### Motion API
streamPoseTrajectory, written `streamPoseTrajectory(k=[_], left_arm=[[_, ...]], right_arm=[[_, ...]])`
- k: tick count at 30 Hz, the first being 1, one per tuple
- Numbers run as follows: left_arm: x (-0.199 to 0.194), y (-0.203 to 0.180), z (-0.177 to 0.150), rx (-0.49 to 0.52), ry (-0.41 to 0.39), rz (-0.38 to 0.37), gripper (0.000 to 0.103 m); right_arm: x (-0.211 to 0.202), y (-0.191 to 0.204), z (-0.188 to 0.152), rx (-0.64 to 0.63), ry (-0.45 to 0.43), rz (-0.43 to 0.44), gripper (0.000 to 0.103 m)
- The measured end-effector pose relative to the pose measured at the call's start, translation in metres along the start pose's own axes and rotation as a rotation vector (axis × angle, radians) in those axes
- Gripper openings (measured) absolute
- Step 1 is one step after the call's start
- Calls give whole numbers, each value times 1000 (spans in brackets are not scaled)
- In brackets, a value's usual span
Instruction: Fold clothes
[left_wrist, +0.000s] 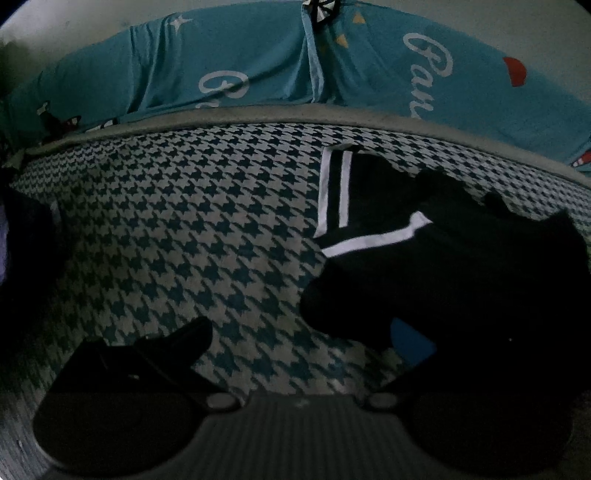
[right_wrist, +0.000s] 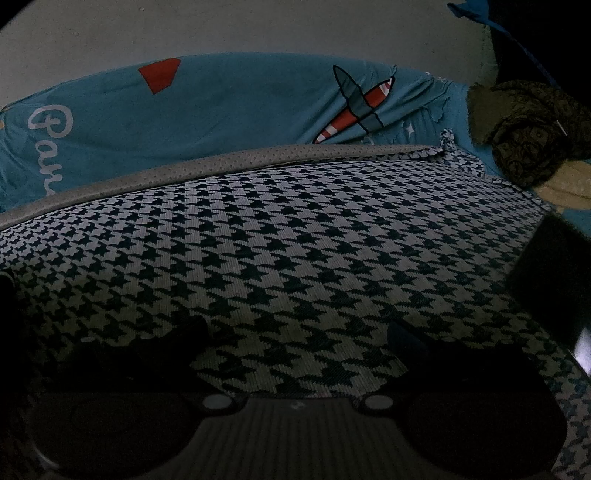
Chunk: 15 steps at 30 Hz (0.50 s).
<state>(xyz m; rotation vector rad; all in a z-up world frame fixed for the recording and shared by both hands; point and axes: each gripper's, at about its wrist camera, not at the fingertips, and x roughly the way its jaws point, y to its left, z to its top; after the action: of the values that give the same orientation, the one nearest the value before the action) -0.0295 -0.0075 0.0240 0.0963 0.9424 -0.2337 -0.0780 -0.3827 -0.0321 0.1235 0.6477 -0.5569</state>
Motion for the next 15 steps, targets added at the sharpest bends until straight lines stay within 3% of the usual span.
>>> streamPoseTrajectory(k=[15], left_arm=[[-9,4,-3,-7,-11,-12,103]], right_arm=[[0,0,0,0,0,0,103]])
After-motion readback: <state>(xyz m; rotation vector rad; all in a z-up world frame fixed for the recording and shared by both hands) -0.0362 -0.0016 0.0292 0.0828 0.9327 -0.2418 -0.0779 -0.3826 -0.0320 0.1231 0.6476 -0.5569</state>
